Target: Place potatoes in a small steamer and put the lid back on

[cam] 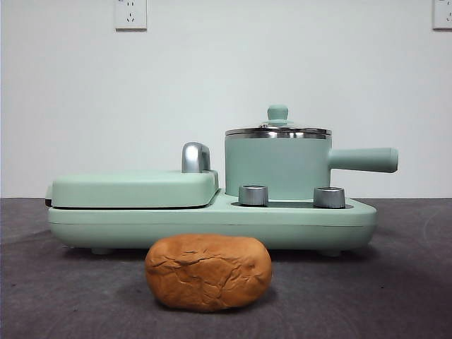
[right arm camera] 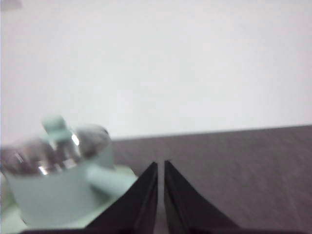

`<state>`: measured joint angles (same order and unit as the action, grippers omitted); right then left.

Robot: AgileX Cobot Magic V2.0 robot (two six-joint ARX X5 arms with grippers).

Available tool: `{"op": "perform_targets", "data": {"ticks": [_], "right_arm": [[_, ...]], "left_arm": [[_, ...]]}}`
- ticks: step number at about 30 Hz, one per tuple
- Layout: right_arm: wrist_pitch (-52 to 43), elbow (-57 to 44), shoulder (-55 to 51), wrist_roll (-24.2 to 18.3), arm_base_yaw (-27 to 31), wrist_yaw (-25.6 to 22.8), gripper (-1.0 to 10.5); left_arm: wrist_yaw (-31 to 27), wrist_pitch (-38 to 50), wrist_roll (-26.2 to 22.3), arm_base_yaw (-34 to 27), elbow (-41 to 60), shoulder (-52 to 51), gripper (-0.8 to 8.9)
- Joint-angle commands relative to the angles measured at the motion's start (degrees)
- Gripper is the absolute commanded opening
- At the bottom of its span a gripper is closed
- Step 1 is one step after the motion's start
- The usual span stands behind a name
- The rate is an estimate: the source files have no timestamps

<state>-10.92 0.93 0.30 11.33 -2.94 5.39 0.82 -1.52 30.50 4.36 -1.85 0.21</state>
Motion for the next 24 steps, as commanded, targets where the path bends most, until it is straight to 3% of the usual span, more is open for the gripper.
{"op": "perform_targets", "data": {"ticks": [1, 7, 10, 15, 20, 24], "right_arm": [[-4.6, -0.2, -0.1, 7.7, -0.1, 0.5, 0.2], [-11.0, 0.8, -0.1, 12.2, -0.1, 4.1, 0.2], [-11.0, 2.4, -0.1, 11.9, -0.3, 5.3, 0.2], [-8.1, 7.2, -0.1, 10.1, -0.3, 6.7, 0.1], [9.0, 16.7, 2.3, 9.4, -0.3, 6.7, 0.1], [20.3, 23.8, 7.3, 5.5, -0.3, 8.3, 0.1]], "left_arm": [[3.0, 4.3, 6.6, 0.0, 1.0, 0.0, 0.06], [6.9, 18.7, 6.6, 0.1, 1.0, 0.0, 0.06], [7.4, 21.4, 6.6, 0.1, -0.5, 0.0, 0.06], [7.3, 13.9, 5.5, 0.0, -7.5, 0.6, 0.09], [7.3, 3.2, -0.2, 0.0, -17.4, 4.3, 0.09], [7.4, -7.8, -5.4, 0.1, -26.0, 10.0, 0.09]]}}
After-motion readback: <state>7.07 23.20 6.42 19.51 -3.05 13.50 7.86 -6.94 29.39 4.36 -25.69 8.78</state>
